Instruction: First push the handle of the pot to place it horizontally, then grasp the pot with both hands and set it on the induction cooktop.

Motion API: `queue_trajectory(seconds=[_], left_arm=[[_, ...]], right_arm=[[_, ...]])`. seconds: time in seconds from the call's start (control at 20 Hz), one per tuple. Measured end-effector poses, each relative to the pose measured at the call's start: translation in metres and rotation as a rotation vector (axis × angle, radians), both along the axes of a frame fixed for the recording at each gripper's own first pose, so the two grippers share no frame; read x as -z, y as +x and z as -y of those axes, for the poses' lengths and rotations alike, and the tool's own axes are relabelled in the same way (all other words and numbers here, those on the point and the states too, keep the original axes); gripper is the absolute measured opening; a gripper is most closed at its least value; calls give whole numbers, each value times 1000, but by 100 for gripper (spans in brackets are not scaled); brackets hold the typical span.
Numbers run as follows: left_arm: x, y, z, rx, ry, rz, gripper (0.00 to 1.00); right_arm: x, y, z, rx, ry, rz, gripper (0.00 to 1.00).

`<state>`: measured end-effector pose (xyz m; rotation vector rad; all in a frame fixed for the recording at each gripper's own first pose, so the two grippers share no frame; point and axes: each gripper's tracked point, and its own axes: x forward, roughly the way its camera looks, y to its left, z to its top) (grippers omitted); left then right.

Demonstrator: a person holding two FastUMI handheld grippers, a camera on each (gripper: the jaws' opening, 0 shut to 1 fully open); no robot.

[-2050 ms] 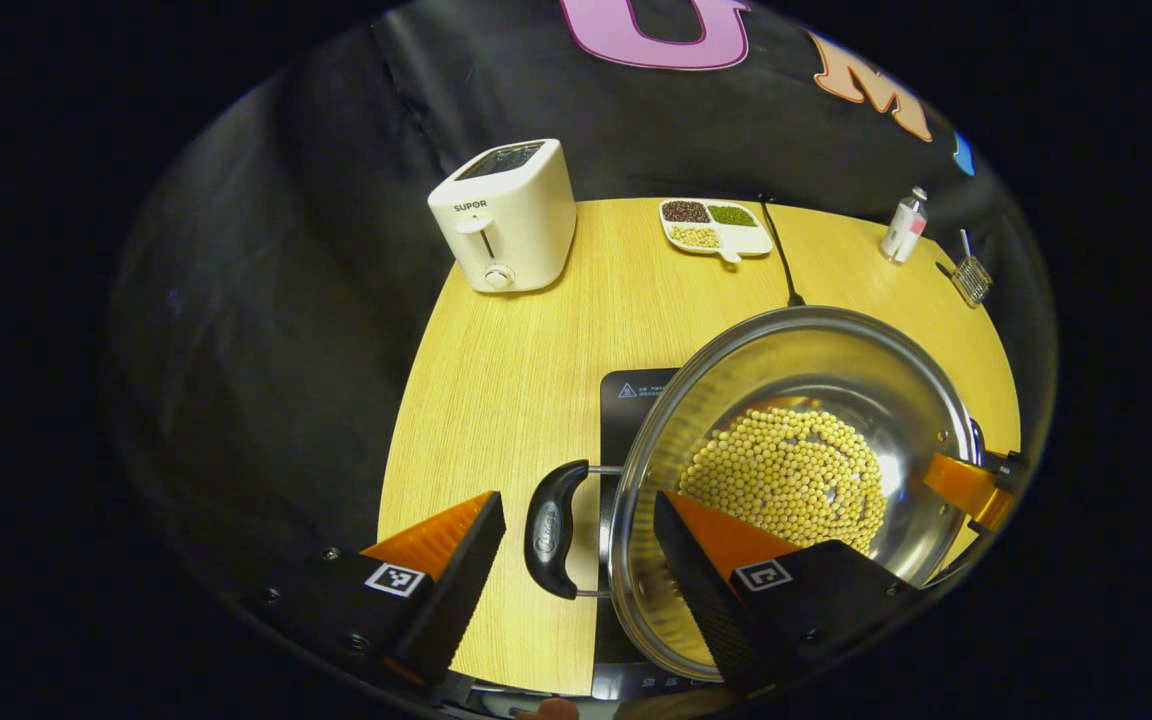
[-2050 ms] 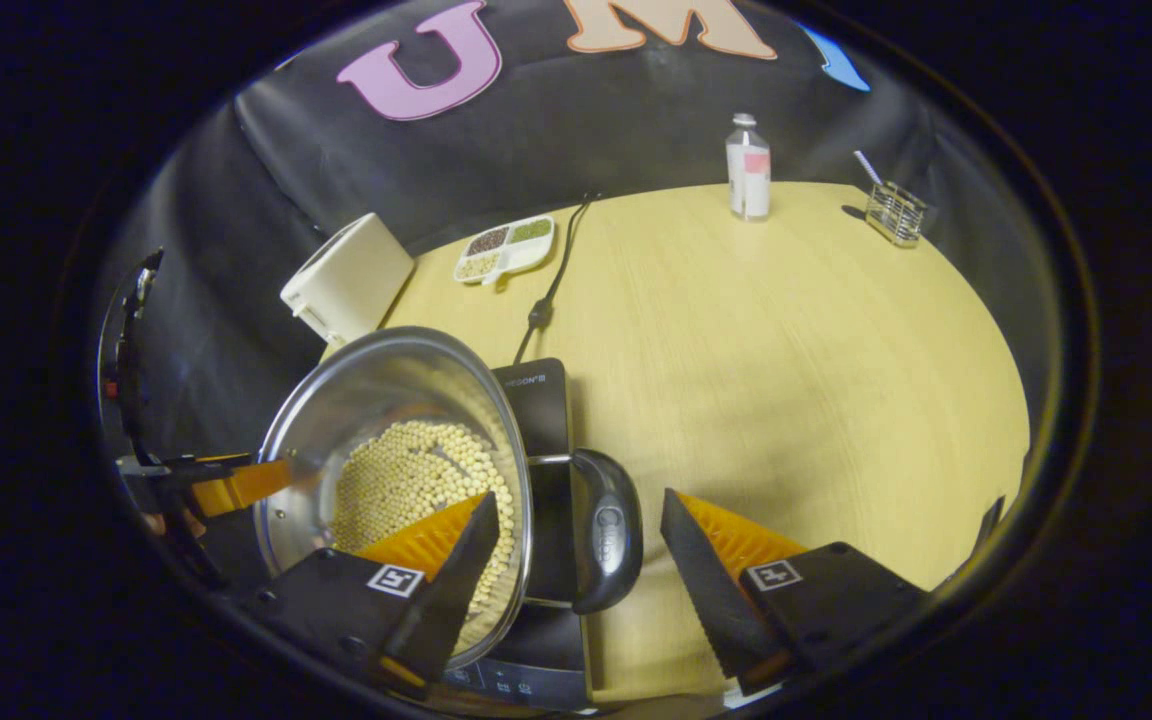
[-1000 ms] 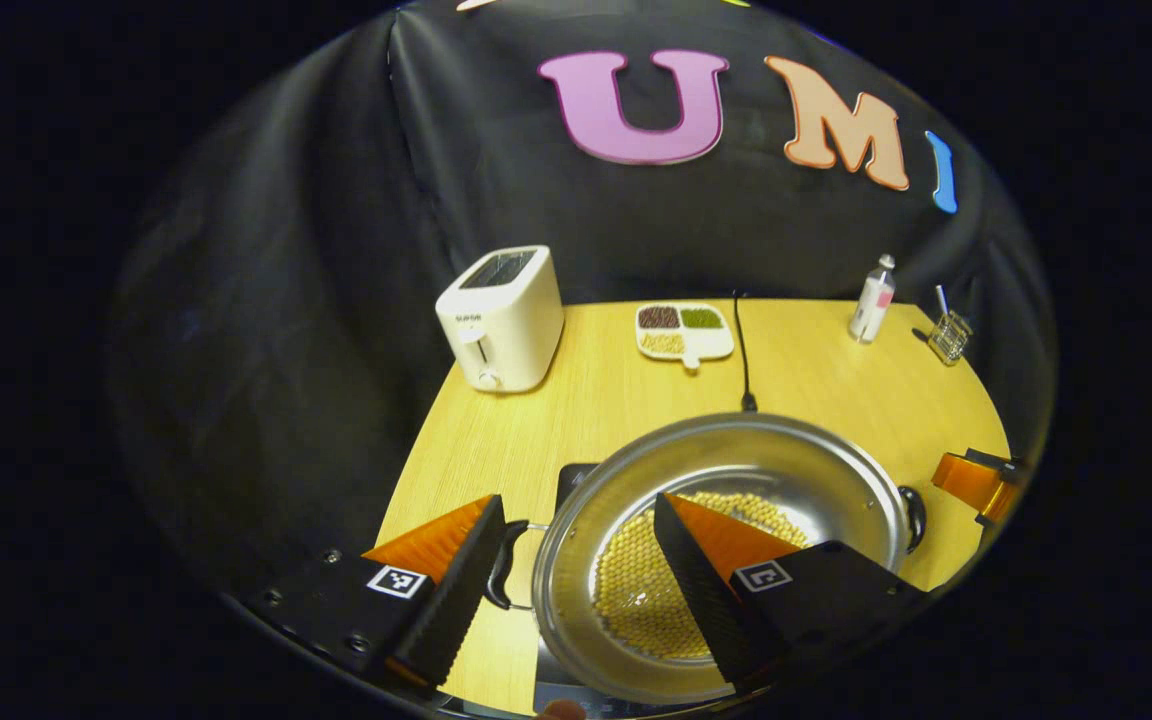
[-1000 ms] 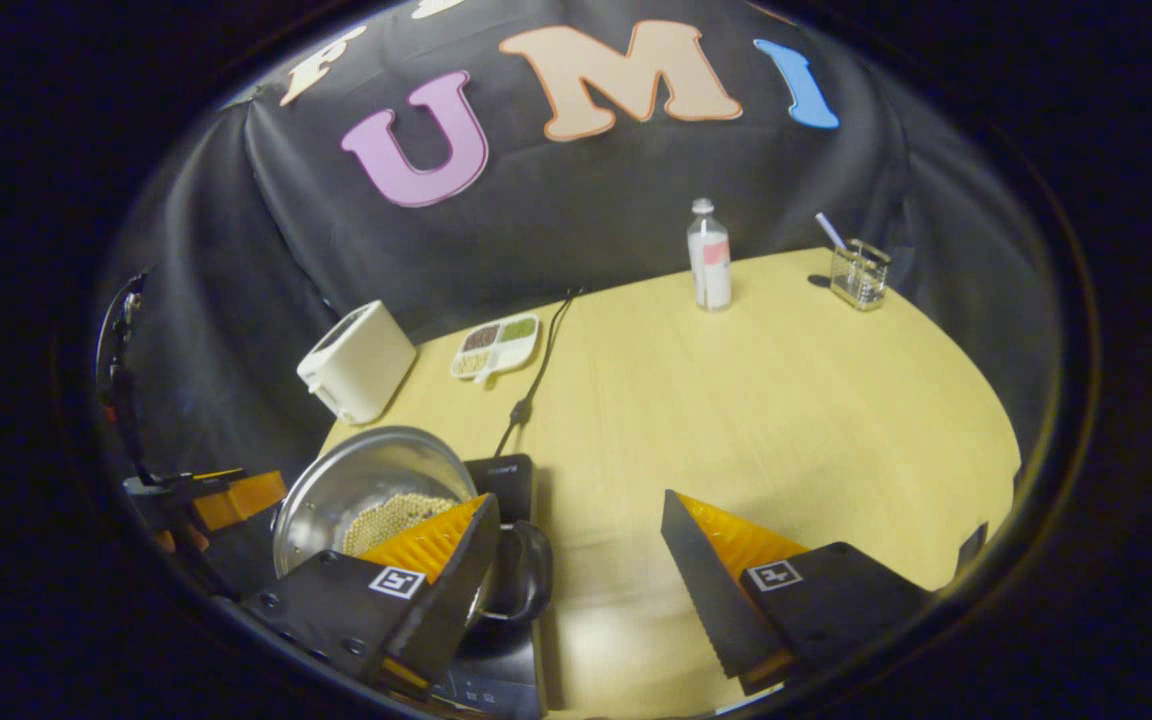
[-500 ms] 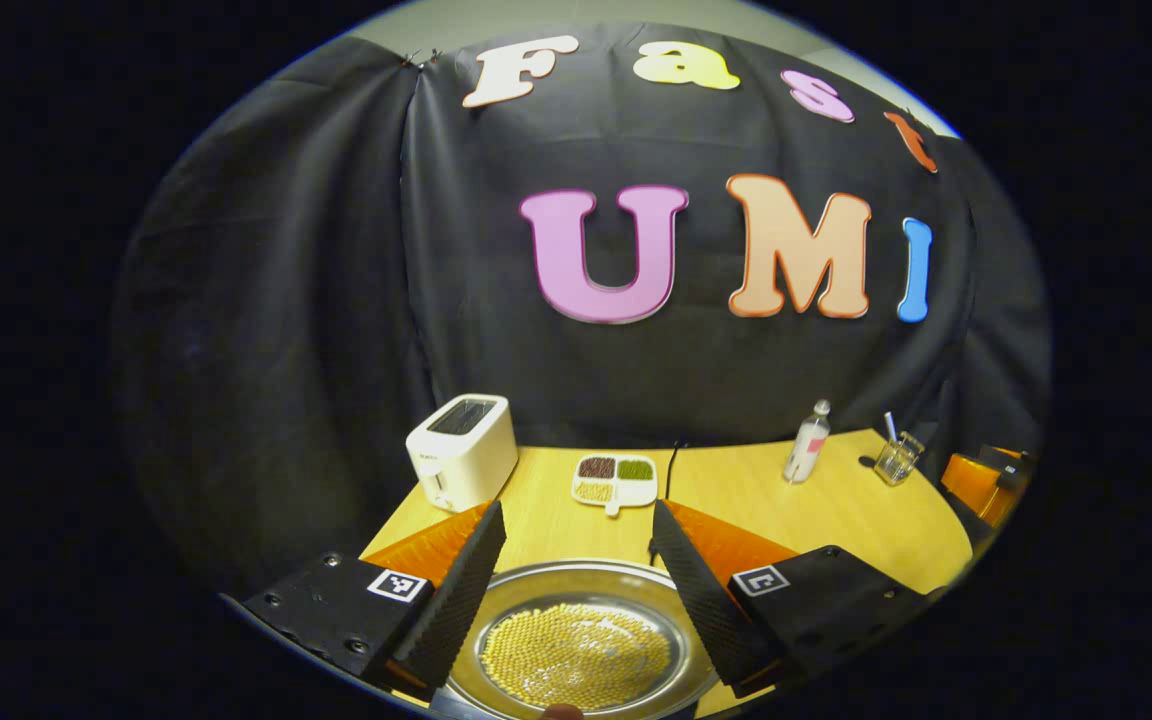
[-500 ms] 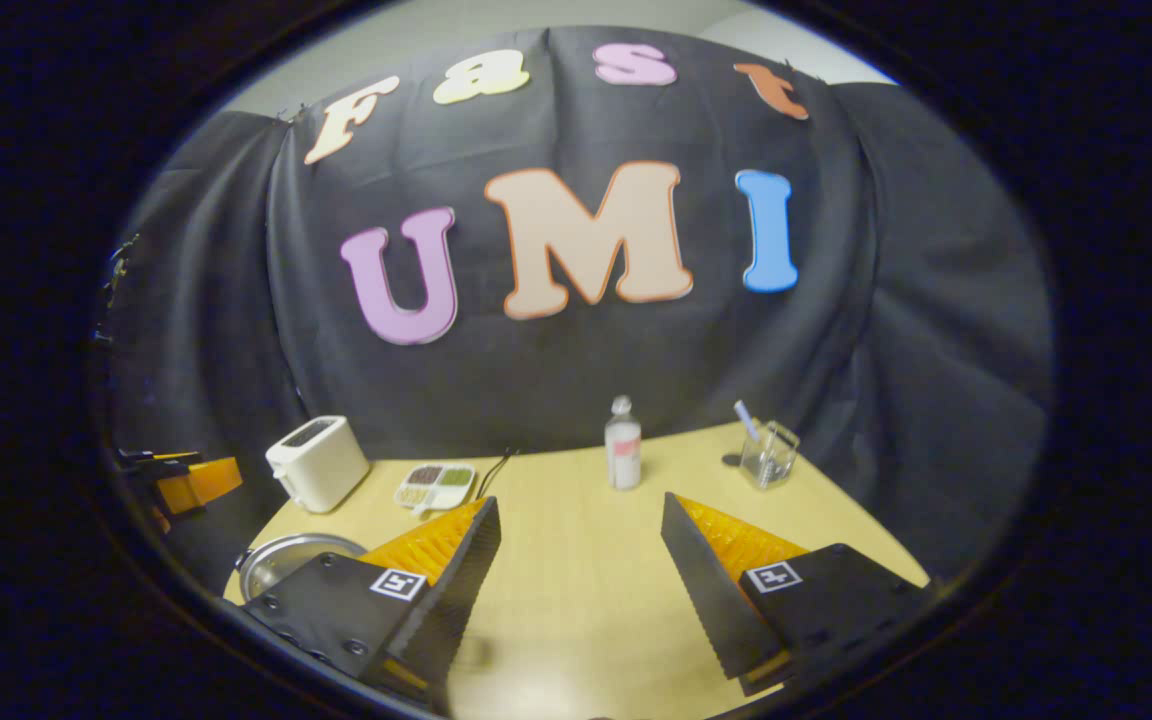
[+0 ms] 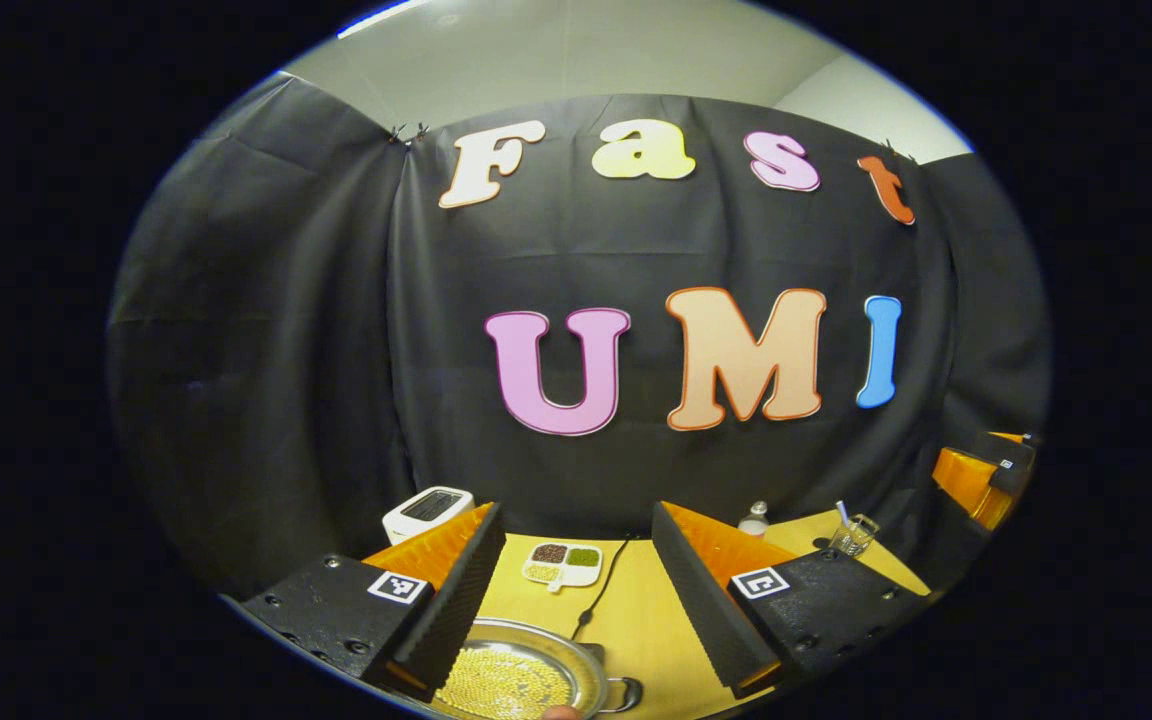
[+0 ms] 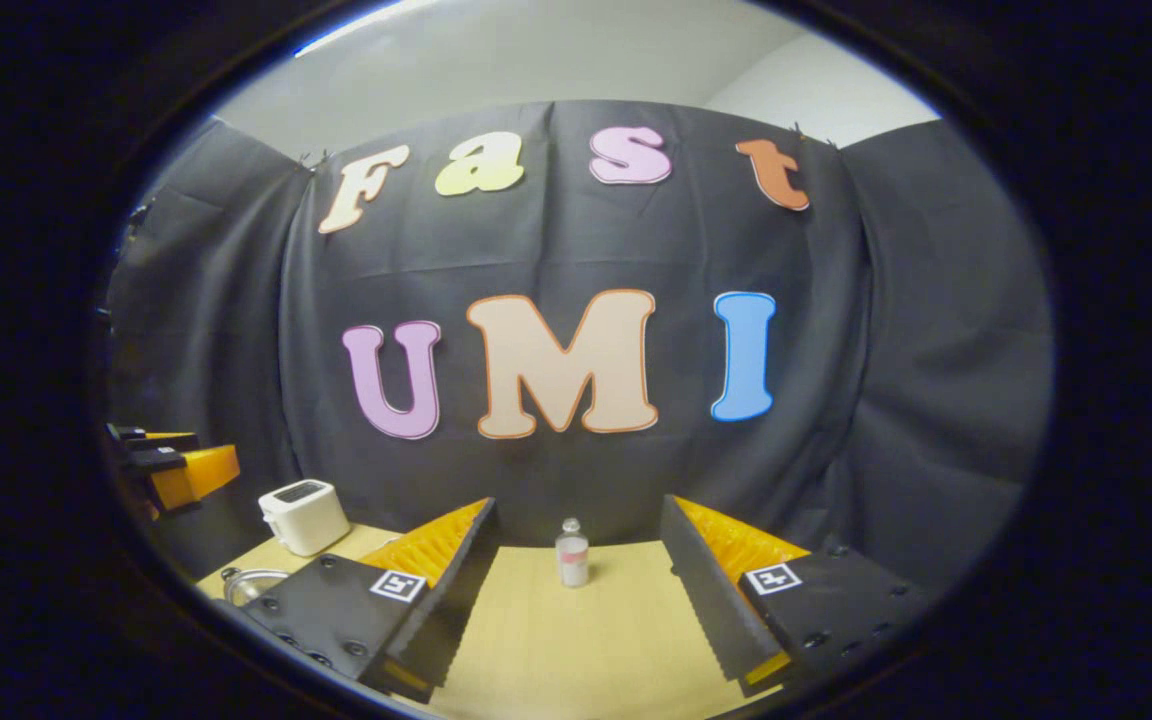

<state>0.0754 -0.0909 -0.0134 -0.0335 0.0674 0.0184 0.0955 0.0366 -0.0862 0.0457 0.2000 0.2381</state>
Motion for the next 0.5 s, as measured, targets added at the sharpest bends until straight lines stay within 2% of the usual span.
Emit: queue_trajectory(seconds=[0.4, 0.45, 0.5], left_arm=[[-9, -18, 73, -24, 11, 25, 96], [-9, -20, 81, -25, 13, 22, 95], [-9, -21, 88, -24, 16, 22, 95]], right_arm=[[-21, 19, 54, -75, -41, 73, 93], [-21, 20, 57, -80, -41, 74, 99], [-22, 21, 62, -83, -37, 73, 99]])
